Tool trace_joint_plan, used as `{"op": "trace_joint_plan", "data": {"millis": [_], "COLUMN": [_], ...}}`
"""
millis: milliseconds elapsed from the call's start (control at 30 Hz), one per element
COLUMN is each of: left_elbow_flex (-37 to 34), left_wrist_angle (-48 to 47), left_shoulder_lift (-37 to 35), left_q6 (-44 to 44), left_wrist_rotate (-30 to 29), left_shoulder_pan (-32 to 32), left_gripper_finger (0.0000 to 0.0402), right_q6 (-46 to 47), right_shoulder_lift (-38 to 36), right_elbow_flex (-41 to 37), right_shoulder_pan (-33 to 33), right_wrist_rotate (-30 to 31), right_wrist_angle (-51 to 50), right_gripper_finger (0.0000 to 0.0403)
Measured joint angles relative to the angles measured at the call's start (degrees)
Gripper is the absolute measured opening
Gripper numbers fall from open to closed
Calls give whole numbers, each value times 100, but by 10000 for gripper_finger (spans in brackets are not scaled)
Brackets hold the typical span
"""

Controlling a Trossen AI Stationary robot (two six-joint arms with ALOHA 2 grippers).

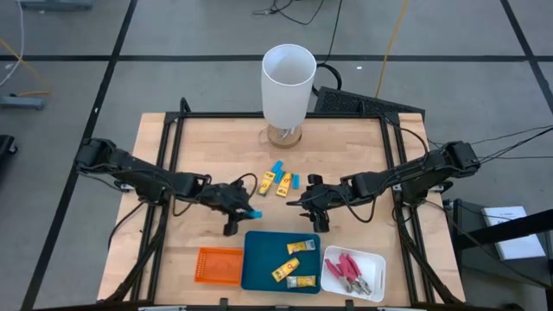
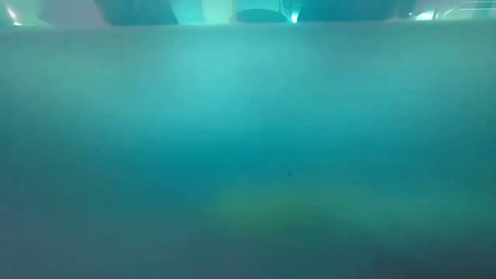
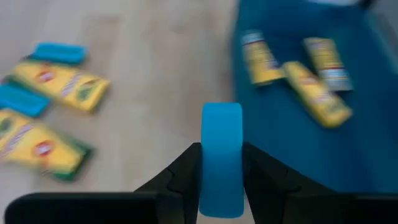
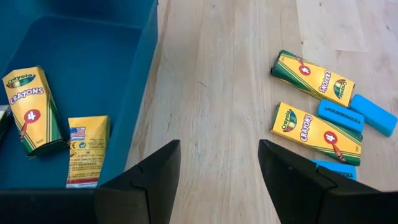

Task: Pick & Place School Supplies
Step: Put the blue eraser into the orange bin

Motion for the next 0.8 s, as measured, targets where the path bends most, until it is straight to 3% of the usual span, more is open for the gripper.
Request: {"op": "trace_joint_plan", "data": {"millis": [200,400,800], "left_elbow_flex": [2,2,4], "left_wrist_angle": [24,-6,-394], "left_shoulder_lift": [-500,-758,-695], "left_q6": [186,-228,-2432], "left_wrist_rotate": [276,271,136], "left_shoulder_pan": [-548,-1180,-2382], "left_gripper_finger": [88,94,107], "right_q6": [0,0,0], "right_shoulder_lift": [0,0,0], "right_elbow_flex": [0,-2,-4], "right_shoulder_pan": [0,-2,-2], "right_wrist_rotate": [2,2,4], "right_wrist_angle": [-22,-21,-19], "right_gripper_finger": [207,207,207]}}
